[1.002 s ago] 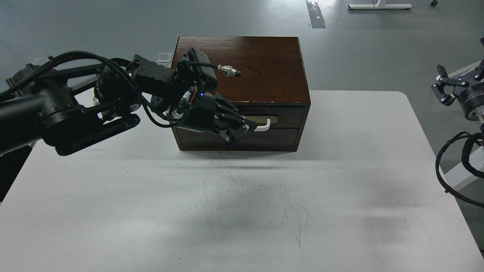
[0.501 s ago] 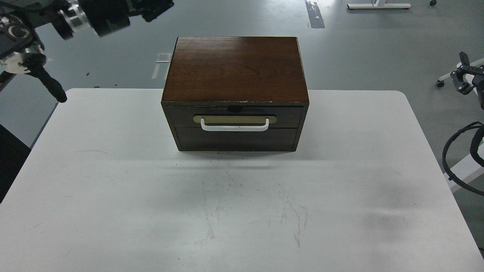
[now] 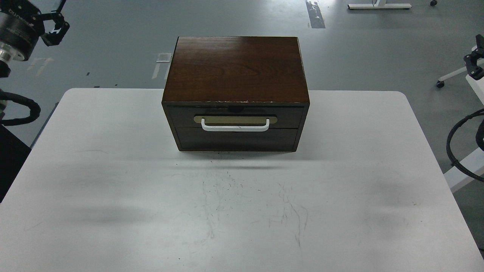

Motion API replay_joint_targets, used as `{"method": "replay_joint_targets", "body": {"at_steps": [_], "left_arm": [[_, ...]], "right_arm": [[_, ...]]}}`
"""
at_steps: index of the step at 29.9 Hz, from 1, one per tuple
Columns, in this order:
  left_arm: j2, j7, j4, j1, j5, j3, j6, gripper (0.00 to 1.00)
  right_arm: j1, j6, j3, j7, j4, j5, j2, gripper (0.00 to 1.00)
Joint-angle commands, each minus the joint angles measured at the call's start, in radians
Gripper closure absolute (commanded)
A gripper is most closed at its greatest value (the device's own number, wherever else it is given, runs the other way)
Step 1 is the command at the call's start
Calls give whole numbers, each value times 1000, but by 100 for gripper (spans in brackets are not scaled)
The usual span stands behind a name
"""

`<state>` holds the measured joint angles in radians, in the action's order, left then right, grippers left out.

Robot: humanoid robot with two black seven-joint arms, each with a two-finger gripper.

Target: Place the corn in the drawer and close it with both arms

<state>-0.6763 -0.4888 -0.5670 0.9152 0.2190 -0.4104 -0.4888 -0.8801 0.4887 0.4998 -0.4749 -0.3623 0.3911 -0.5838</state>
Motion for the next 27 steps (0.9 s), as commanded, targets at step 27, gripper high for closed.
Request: {"method": "replay_joint_targets", "body": {"at_steps": [27], "left_arm": [[124, 53, 19, -176, 74, -119, 0, 2]], "right_arm": [[52, 0, 5, 73, 19, 3, 144, 0]]}}
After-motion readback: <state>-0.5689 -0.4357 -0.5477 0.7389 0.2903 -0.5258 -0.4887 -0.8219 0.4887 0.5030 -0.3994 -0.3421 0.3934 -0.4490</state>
